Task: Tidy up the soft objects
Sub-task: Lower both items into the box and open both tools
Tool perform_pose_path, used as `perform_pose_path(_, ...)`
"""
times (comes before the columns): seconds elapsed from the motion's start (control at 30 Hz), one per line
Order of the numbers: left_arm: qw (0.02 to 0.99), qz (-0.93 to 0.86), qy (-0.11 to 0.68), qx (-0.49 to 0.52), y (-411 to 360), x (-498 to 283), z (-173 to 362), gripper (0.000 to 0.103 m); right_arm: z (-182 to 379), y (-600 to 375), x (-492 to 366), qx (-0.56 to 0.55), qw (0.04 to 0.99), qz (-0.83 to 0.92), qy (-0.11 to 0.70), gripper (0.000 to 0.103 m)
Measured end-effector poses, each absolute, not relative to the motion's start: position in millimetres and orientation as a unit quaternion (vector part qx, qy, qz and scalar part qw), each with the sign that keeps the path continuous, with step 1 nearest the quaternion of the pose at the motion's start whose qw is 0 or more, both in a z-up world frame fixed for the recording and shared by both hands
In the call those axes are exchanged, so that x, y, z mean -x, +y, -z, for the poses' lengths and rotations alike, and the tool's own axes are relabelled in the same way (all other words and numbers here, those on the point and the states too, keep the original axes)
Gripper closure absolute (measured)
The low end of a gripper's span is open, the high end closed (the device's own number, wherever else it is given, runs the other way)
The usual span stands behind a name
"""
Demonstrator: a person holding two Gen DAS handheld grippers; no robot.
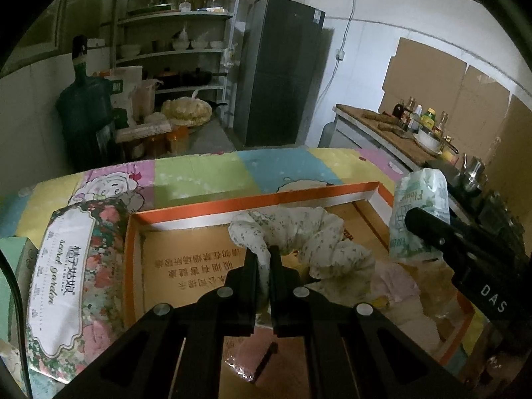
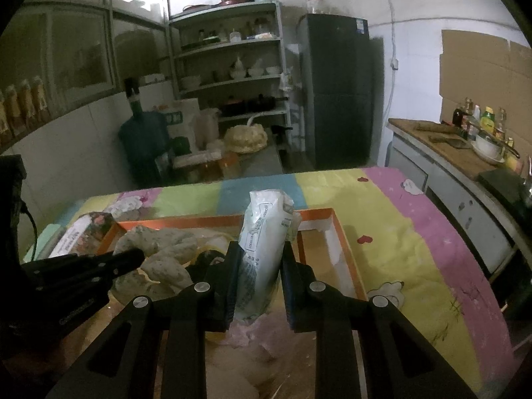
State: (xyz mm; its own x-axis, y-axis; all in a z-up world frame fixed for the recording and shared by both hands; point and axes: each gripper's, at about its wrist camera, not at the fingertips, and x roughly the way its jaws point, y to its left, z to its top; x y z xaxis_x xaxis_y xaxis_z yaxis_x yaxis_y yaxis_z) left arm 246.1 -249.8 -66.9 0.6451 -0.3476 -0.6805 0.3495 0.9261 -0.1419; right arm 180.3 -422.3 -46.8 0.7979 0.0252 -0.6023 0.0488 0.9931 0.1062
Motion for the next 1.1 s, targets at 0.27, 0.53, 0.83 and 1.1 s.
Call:
perform_pose_path(0.27,0.901,0.192,0.388,-0.001,-251,-253,72,0.095,57,-421,-192,-0.049,0.939,0.006,0.341,0.080)
perform_pose_path(0.53,0.905,0.195,0.379,0.008,-247,-251,70,0.069,63,-421,-199,-0.048,0.934,0.006,0.353,0.078)
perform_pose_path(0.83,0.914,0.189,0.359,0.018,-239,-245,60,0.048,66,-419,-202,-0.047,0.933,-0.002,0.356,0.074)
perform_pose_path(1.1,0.920,0.185,0.344,0.019,-235,-240,51,0.043,67,-416,-202,-0.052,0.934,-0.020,0.354,0.064)
